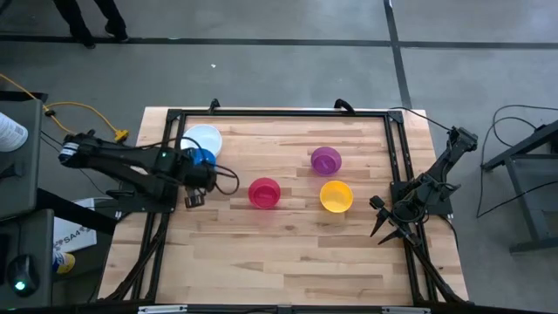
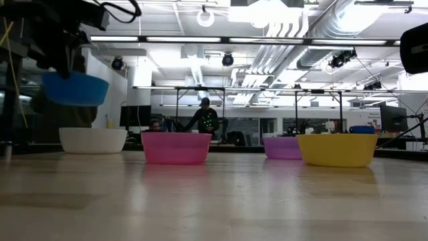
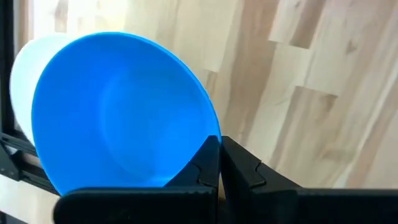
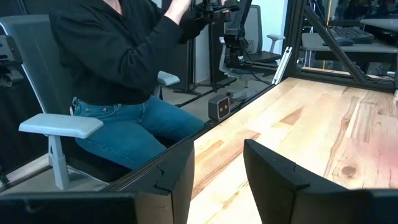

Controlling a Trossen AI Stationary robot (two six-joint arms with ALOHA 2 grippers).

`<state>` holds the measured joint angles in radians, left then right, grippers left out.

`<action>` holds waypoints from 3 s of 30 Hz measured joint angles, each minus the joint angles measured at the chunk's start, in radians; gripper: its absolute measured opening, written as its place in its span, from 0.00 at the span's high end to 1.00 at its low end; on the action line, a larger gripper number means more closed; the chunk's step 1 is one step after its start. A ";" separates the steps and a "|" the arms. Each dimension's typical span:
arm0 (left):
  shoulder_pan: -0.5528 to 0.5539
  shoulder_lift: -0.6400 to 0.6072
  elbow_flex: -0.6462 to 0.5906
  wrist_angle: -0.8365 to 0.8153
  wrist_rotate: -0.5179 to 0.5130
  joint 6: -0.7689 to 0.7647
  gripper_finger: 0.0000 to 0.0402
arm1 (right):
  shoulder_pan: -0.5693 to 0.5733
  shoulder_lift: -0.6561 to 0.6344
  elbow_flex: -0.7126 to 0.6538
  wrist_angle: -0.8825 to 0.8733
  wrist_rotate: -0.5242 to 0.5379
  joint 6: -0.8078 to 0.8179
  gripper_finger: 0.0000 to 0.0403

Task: Nest bowls inside each other
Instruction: Stack the blue bowl on top of the white bowl, then stack the red bowl on top of the blue bowl

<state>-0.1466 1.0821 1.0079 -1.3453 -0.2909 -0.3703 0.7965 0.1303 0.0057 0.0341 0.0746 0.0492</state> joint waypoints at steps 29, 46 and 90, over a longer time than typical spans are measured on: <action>0.545 0.000 -0.118 0.216 0.050 0.389 1.00 | 0.000 0.000 0.000 0.000 0.000 0.000 0.67; 0.740 0.001 -0.242 0.416 0.136 0.580 1.00 | 0.000 0.000 0.000 0.000 0.000 0.000 0.67; 0.574 0.056 -0.025 0.404 0.189 0.514 0.85 | 0.000 0.000 0.000 0.000 0.000 0.000 0.67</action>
<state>0.4273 1.1385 0.9832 -0.9413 -0.1021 0.1439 0.7966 0.1303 0.0057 0.0341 0.0750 0.0493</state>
